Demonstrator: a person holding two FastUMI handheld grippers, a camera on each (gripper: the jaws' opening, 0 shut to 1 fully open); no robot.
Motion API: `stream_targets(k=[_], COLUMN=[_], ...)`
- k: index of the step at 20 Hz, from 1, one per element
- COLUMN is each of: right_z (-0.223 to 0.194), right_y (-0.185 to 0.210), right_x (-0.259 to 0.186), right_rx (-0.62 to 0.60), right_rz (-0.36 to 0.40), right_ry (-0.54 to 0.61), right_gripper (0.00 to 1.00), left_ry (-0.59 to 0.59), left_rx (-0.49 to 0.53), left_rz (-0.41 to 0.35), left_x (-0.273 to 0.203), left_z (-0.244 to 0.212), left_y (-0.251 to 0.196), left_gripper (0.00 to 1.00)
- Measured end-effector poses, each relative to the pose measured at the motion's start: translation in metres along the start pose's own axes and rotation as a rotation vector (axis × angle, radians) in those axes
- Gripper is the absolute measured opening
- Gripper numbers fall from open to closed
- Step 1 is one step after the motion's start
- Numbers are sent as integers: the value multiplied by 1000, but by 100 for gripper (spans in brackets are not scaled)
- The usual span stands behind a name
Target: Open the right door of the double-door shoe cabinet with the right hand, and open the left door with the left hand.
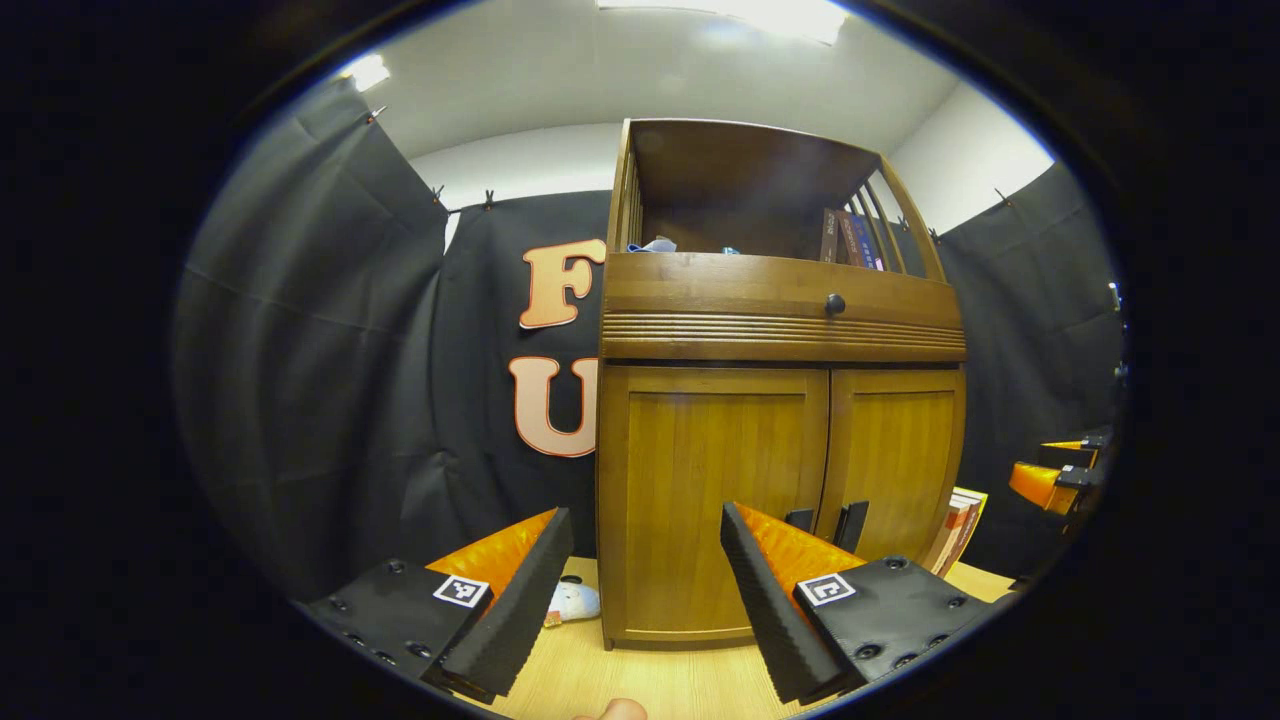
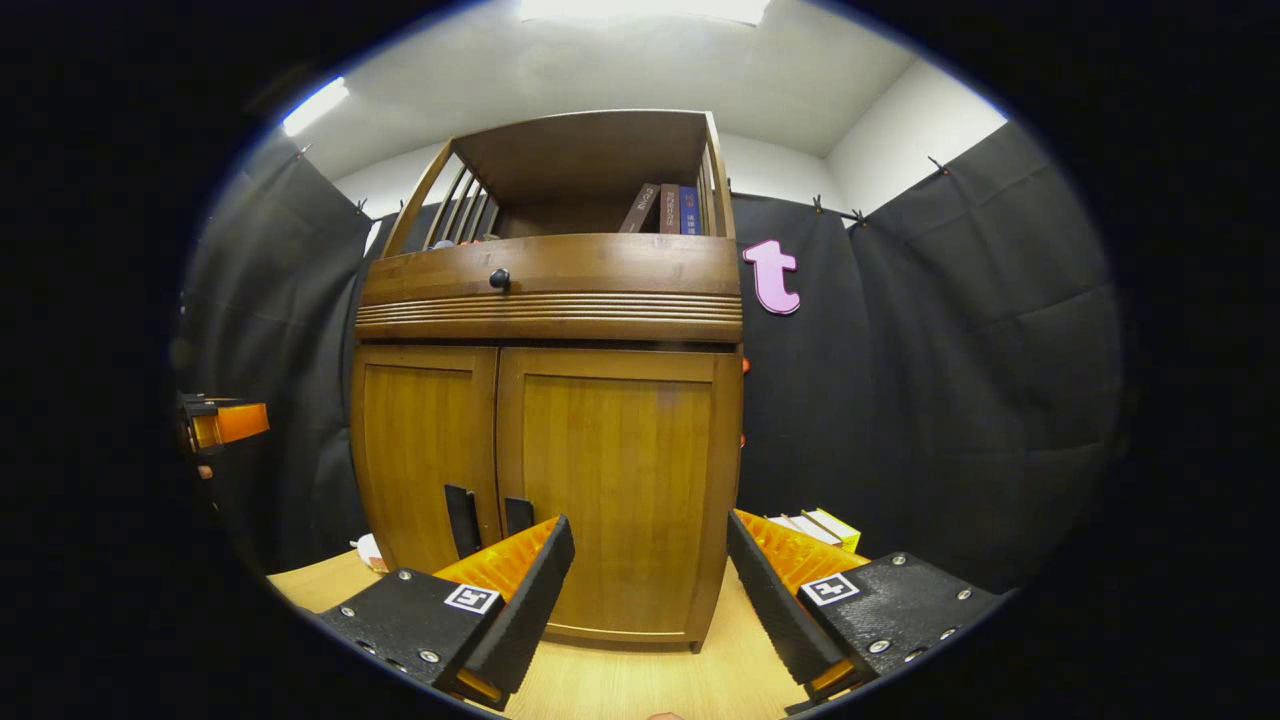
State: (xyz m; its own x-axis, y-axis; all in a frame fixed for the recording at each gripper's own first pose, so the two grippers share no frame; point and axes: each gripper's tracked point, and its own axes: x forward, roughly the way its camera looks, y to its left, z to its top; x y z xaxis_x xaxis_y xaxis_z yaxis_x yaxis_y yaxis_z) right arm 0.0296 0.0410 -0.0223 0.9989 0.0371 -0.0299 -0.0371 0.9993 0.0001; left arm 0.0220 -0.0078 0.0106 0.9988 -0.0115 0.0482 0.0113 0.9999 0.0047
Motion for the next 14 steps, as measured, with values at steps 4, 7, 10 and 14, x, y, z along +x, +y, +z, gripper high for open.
stream_targets(k=[4,7,10,14], right_z=[-17,-36,-52,-73], right_y=[21,45,60,85], right_x=[14,29,46,70], right_rx=[21,17,-17,-3], right_rz=[14,29,15,30], right_ry=[13,30,28,46], right_gripper=[94,94,94,94], left_ry=[-2,-3,-1,2], left_rx=[9,10,21,38], left_rz=[-8,-13,-9,-13], left_x=[-4,-8,-12,-16], left_z=[-2,-3,-6,-9], left_y=[1,4,9,12], left_gripper=[99,99,99,99])
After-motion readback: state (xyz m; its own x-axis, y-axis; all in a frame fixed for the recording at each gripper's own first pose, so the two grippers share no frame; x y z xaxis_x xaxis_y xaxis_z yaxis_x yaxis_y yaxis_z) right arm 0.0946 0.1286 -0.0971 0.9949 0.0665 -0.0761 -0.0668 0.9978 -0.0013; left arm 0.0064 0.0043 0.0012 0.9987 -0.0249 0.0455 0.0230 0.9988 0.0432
